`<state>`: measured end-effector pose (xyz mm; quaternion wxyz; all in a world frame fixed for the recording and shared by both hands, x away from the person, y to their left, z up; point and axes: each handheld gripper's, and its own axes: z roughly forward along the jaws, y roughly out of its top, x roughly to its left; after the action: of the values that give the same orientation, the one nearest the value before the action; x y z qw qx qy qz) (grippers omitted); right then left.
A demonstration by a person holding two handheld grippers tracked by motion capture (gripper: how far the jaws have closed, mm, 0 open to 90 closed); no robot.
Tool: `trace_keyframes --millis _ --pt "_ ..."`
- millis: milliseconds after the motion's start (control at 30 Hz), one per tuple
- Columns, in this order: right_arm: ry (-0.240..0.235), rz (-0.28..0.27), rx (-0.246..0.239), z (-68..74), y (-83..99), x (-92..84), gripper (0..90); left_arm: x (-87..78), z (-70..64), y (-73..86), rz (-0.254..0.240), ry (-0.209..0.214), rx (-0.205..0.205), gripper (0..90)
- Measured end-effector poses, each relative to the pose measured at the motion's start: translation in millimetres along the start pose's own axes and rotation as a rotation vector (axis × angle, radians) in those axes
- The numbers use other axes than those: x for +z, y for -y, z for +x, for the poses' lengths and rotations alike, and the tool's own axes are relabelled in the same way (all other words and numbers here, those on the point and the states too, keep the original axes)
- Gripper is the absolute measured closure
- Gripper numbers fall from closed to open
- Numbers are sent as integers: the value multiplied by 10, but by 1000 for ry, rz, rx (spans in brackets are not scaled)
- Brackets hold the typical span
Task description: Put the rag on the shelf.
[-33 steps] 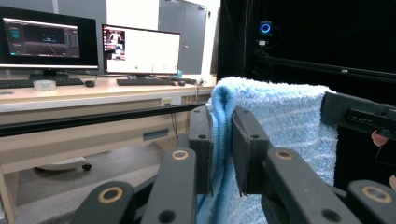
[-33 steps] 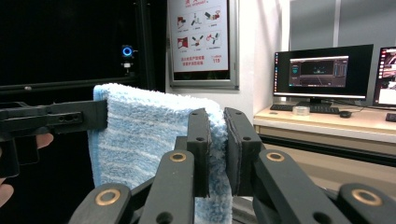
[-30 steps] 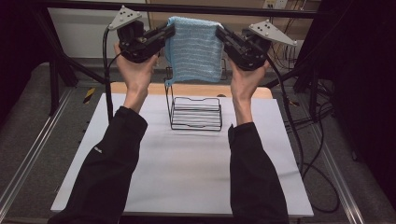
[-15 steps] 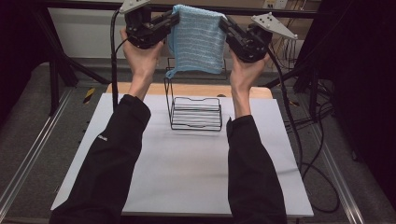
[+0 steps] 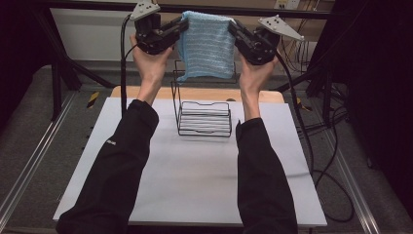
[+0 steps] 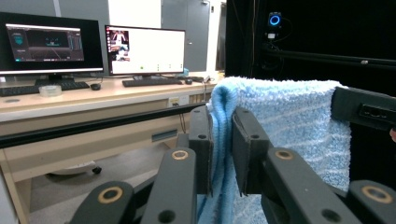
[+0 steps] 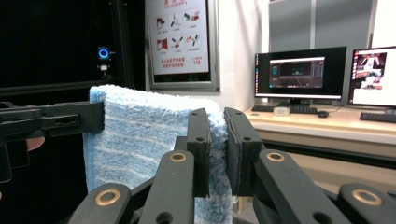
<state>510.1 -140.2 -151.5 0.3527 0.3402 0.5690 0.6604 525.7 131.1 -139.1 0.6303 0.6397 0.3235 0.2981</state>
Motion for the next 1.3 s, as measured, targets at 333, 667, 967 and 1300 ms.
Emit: trace_keyframes --millis 333,667,967,1300 --pt "-27 49 -3 -57 217 81 816 -12 63 234 25 2 3 786" --pt "-55 90 -12 -60 392 53 814 -93 84 438 37 25 14 786" --pt "-71 118 10 -46 551 -79 812 -168 31 607 53 50 9 785" --pt "-90 156 -1 -28 659 -206 809 -245 1 774 76 75 10 784"
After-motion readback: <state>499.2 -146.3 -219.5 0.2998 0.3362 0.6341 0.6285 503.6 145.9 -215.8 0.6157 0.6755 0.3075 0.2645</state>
